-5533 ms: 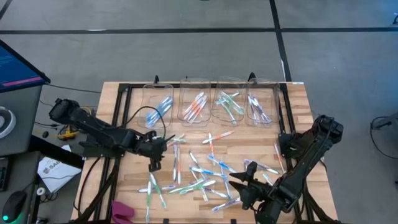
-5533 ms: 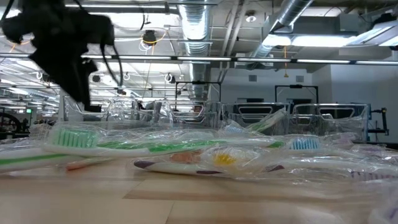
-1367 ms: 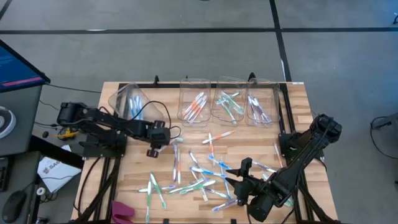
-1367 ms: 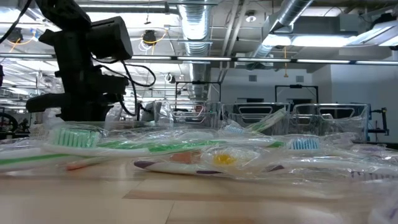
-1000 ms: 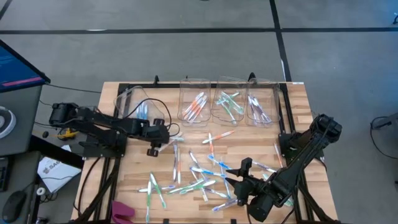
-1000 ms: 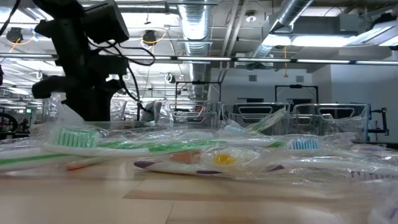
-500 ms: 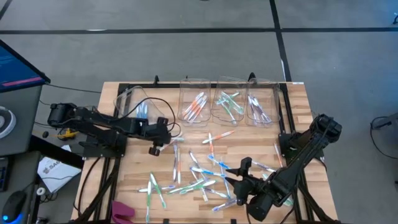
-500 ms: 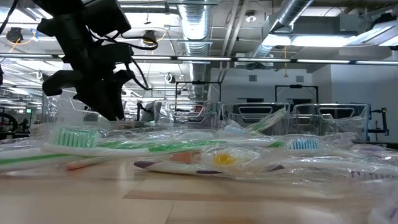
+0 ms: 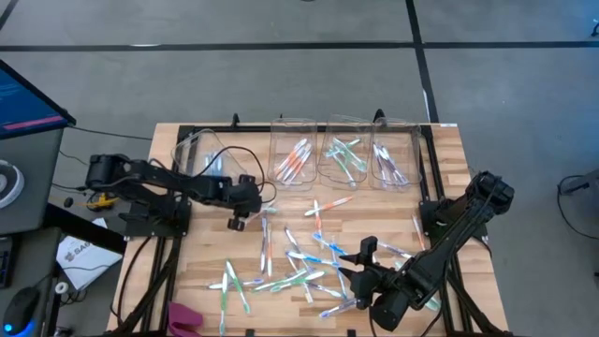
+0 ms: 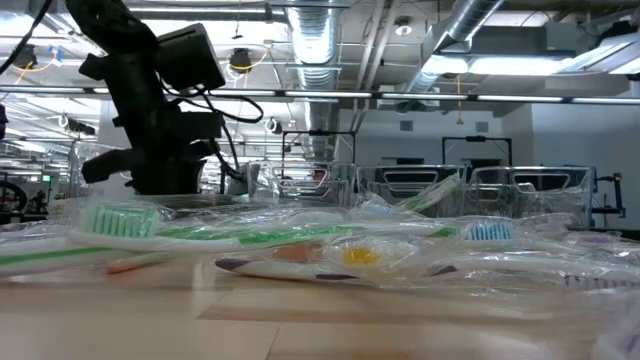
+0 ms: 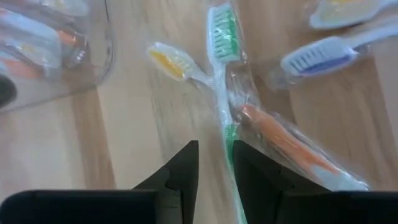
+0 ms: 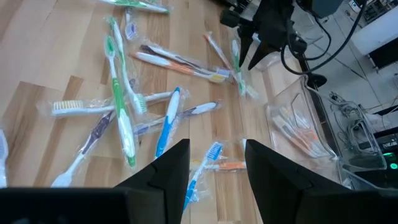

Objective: Pick & Place Toothbrushes
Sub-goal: Adjust the left transparent bin

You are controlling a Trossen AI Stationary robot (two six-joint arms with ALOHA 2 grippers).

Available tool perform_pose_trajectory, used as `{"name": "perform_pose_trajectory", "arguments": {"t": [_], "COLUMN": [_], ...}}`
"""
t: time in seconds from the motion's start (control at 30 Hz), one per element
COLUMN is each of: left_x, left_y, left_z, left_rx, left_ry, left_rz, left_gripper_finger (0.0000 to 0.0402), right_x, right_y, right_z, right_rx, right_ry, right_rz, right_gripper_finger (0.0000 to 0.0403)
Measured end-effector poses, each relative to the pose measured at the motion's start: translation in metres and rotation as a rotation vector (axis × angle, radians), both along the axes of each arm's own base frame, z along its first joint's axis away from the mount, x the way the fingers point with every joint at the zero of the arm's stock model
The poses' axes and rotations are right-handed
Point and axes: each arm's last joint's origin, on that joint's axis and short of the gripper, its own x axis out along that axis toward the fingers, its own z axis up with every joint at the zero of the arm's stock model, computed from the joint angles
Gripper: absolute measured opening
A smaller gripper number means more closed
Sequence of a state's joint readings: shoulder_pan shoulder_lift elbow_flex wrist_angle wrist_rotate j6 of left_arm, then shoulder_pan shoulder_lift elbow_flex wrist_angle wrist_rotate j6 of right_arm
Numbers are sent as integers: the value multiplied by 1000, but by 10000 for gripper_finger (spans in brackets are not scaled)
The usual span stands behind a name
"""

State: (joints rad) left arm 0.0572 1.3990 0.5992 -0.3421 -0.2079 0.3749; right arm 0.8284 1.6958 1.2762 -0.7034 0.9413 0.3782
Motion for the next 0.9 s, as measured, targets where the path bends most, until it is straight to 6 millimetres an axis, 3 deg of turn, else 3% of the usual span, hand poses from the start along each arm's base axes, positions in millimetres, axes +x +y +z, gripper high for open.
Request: {"name": "perform_pose_trajectory", "arguments": {"t": [0.9], "left_x": [-4], "left_y": [-7], "left_z": [-2], "left_rx": [-138], "left_ry": [18], "left_rz": [84], "left_gripper_finger": [92], "right_x": [0], "right_y": [0], "right_z": [0], "right_rx": [-2], "right_ry": [2], "right_rz": [2], "right_gripper_finger": [150]}}
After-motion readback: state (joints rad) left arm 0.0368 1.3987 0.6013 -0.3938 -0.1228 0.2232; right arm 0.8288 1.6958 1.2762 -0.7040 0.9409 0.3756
